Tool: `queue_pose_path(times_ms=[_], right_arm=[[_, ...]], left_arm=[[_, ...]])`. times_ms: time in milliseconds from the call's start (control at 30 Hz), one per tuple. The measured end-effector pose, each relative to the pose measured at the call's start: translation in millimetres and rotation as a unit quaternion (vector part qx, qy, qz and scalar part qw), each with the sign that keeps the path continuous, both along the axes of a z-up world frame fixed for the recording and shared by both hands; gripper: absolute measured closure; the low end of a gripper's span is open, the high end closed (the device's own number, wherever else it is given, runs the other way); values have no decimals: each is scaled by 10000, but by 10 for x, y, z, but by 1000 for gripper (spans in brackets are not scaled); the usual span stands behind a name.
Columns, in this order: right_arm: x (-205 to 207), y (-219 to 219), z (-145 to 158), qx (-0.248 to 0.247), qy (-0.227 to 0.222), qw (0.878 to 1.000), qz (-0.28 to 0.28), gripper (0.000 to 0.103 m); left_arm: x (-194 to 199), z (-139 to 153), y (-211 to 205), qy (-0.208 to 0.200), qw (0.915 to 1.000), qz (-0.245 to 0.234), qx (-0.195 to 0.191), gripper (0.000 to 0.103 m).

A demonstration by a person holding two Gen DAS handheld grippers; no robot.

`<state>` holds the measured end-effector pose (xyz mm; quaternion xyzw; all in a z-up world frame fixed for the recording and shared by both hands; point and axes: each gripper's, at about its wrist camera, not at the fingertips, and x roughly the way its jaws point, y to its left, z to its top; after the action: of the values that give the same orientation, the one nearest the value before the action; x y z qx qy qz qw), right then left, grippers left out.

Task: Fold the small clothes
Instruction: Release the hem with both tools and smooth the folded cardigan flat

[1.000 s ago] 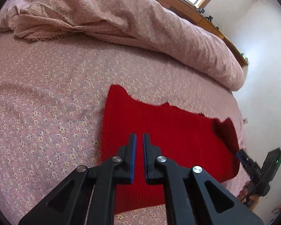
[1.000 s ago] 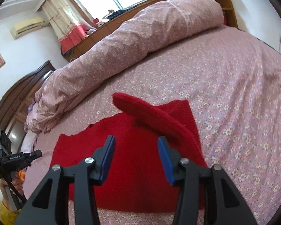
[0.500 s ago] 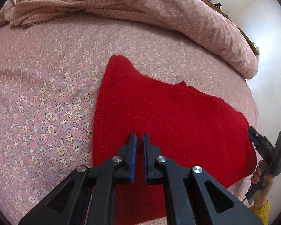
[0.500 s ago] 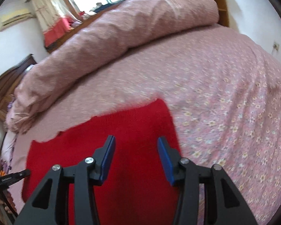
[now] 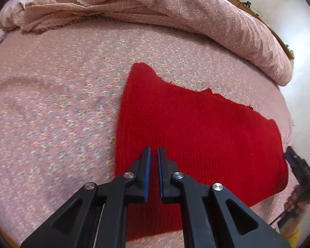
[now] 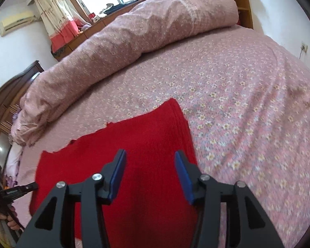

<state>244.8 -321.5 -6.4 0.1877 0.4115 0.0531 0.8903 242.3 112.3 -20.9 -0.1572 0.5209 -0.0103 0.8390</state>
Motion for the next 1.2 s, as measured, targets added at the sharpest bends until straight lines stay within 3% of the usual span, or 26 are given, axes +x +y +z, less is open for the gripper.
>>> queue_pose_path(times_ms=[400, 633, 867, 1200], right_arm=[[-762, -17, 97, 165, 60, 9998, -53, 36], [-1081, 0, -118, 310, 308, 9989, -147, 32], [-1105, -46, -449, 885, 685, 9929, -409, 32], [-908, 64, -592, 1450, 715, 9860, -408, 29]], left_arm=[[-580, 187, 64, -3, 9967, 174, 788, 101], [-815, 125, -3, 59, 9952, 188, 956, 100], [-893, 28, -98, 87, 9936, 156, 1117, 97], [-854, -39, -95, 128, 9931, 202, 1147, 95]])
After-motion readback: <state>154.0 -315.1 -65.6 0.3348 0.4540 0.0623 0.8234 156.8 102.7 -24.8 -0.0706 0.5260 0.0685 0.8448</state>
